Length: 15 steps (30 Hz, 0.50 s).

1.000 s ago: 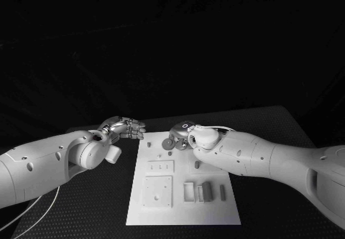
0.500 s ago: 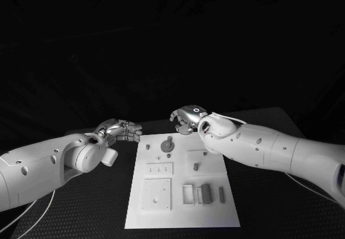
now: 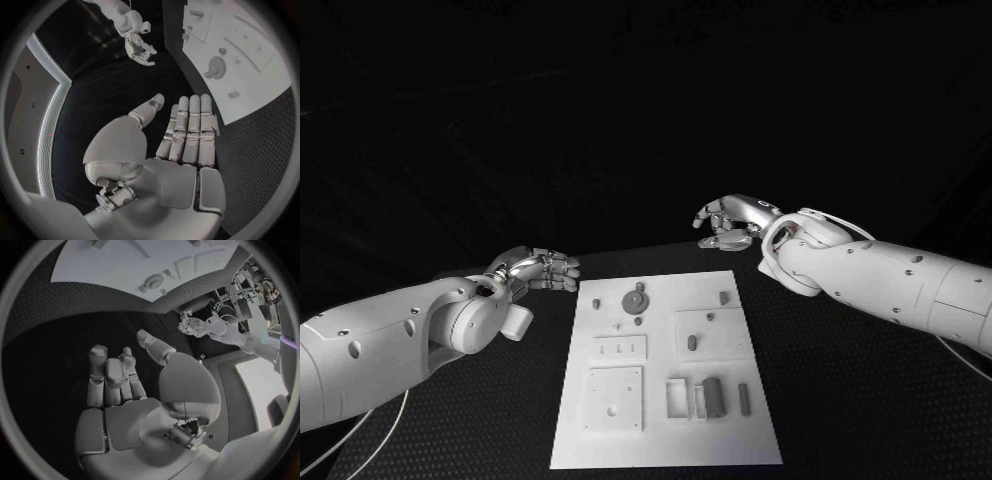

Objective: Assemble the parts on the task board

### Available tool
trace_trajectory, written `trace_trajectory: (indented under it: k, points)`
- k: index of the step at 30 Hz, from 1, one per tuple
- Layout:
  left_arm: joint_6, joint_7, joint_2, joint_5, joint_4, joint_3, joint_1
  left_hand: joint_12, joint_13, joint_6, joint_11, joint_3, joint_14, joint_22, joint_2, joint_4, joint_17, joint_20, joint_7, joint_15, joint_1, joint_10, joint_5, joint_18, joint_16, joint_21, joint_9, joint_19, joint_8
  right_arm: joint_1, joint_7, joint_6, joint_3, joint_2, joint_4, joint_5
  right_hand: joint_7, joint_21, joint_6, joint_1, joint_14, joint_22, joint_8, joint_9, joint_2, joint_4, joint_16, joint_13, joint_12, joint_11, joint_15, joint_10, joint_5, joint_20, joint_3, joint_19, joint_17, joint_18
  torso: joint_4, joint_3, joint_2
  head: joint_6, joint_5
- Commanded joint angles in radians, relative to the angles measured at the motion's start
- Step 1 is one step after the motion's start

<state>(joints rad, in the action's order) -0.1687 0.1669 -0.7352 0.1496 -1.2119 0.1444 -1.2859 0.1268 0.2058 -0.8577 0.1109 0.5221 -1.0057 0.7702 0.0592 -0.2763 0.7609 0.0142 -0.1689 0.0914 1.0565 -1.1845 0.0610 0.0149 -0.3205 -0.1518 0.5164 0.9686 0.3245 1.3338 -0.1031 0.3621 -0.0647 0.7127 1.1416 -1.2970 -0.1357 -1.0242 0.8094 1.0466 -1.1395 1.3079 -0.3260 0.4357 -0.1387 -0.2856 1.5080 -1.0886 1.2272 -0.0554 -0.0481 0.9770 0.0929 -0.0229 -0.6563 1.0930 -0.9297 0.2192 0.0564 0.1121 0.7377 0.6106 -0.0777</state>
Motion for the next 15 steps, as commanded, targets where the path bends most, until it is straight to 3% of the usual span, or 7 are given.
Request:
trace_trajectory:
  k: [1,3,7,10,15]
  points:
    - [0.028,0.032,0.0,0.003,0.0,-0.001,0.008,-0.003,0.001,-0.006,0.0,-0.002,-0.005,0.002,-0.003,-0.001,0.001,-0.005,0.0,-0.001,-0.003,-0.007,-0.004,0.018,0.006,0.007,0.001,0.001,0.004,-0.021,-0.088,-0.089,-0.001,0.022,-0.003,0.057,-0.03,0.005,0.033,0.002,0.011,0.017,-0.002,0.002,-0.013,0.0,-0.008,0.001,0.005,0.0,-0.002,-0.011,0.0,0.003,0.014,-0.011,0.001,0.043,0.0218,0.0074,-0.01,0.003,0.005]
    - [0.03,0.032,-0.001,0.003,-0.001,-0.001,0.012,-0.003,0.001,-0.006,0.0,-0.002,-0.005,0.002,-0.003,-0.002,0.002,-0.005,0.0,-0.001,-0.003,-0.007,-0.004,0.018,0.006,0.007,0.001,0.001,0.004,-0.038,-0.095,-0.09,-0.001,0.04,-0.001,0.054,-0.031,0.009,0.031,0.005,0.018,0.017,-0.001,0.003,-0.021,0.001,-0.011,0.002,0.003,0.0,-0.001,-0.019,0.001,0.006,0.021,-0.019,0.002,0.043,0.0174,0.0104,-0.013,0.005,0.006]
    - [0.034,0.034,-0.003,0.003,-0.002,-0.001,0.023,-0.003,0.001,-0.007,0.0,-0.002,-0.006,0.002,-0.003,-0.002,0.002,-0.005,-0.001,-0.001,-0.003,-0.008,-0.004,0.018,0.006,0.007,0.001,0.001,0.005,-0.065,-0.1,-0.091,-0.001,0.063,-0.007,0.029,-0.032,0.015,0.029,0.011,0.028,0.017,0.001,0.005,-0.031,0.002,-0.013,0.003,0.0,-0.002,0.0,-0.027,0.001,0.011,0.028,-0.03,0.002,0.043,0.0147,0.0113,-0.014,0.004,0.0]
    - [0.036,0.033,-0.003,0.004,-0.002,-0.001,0.026,-0.003,0.002,-0.007,0.0,-0.002,-0.006,0.002,-0.003,-0.002,0.002,-0.005,-0.001,-0.001,-0.003,-0.008,-0.004,0.018,0.006,0.007,0.001,0.001,0.005,-0.089,-0.101,-0.093,-0.001,0.069,-0.021,0.02,-0.033,0.017,0.028,0.015,0.032,0.017,0.003,0.005,-0.033,0.002,-0.014,0.003,0.0,-0.002,0.001,-0.03,0.001,0.014,0.03,-0.034,0.002,0.043,0.009,0.0159,-0.017,0.007,-0.003]
    - [0.038,0.034,-0.002,0.004,-0.003,-0.001,0.03,-0.003,0.002,-0.007,0.0,-0.002,-0.006,0.002,-0.003,-0.002,0.002,-0.005,-0.001,-0.001,-0.003,-0.008,-0.004,0.018,0.006,0.007,0.001,0.001,0.004,-0.116,-0.103,-0.101,-0.001,0.062,-0.051,0.018,-0.033,0.017,0.024,0.018,0.034,0.017,0.005,0.005,-0.034,0.003,-0.014,0.004,0.0,-0.003,0.001,-0.032,0.001,0.016,0.032,-0.036,0.002,0.043,0.0105,0.0147,-0.015,0.003,-0.012]
